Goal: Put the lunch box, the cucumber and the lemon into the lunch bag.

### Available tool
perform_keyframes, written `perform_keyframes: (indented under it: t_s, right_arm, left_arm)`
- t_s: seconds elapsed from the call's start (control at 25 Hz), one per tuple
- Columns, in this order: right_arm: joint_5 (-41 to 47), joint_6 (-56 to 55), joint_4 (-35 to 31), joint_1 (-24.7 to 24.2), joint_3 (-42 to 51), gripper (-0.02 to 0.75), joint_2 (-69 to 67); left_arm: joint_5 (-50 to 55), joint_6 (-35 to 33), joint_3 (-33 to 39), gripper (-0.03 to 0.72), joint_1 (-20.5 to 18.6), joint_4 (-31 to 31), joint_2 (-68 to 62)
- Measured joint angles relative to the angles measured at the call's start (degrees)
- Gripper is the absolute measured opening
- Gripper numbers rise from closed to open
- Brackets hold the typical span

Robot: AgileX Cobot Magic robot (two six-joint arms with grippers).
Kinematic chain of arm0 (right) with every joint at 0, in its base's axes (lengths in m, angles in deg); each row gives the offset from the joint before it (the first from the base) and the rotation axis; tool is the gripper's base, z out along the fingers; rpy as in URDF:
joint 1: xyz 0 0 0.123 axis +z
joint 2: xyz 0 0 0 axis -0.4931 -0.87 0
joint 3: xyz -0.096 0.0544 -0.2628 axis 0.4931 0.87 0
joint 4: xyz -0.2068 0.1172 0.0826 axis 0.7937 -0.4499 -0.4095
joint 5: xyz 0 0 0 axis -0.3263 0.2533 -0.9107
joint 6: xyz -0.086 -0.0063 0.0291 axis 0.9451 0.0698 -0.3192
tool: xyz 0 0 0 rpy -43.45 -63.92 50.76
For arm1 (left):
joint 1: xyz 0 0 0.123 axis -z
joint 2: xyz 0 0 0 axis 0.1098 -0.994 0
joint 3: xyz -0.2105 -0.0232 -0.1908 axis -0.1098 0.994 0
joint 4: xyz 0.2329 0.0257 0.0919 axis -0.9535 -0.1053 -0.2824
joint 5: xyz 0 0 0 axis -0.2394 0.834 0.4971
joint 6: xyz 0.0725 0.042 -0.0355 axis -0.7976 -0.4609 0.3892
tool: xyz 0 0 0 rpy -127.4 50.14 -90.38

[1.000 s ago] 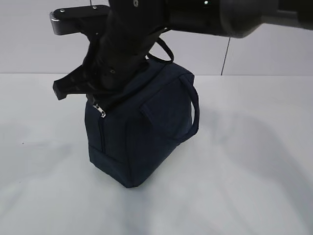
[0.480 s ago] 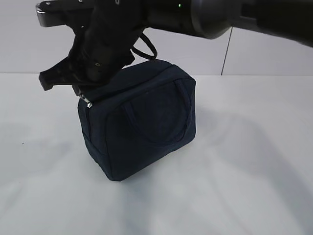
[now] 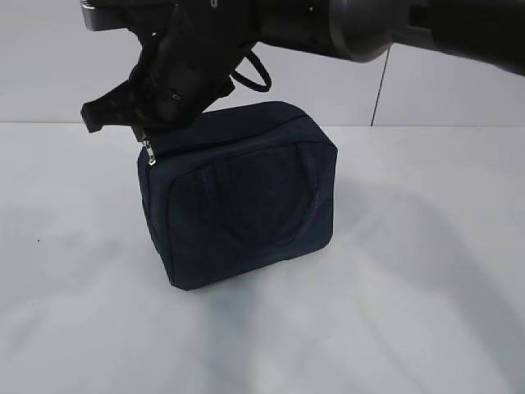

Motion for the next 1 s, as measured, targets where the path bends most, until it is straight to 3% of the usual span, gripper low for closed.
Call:
perform_keyframes:
  t_s: [0.88,1.0]
  right_arm:
    - [-6.9,-0.7,0.2,-1.1,0.0,0.020,-1.5]
    - [-7.9,-1.0,0.2,-1.5,0.0,0.020,-1.5]
  left_arm:
    - [-8.0,-1.1,0.0,0.481,0.0,0.7,-10.3]
    - [-10.8,-3.7,0.0,0.480,0.0,-0.9,-11.4]
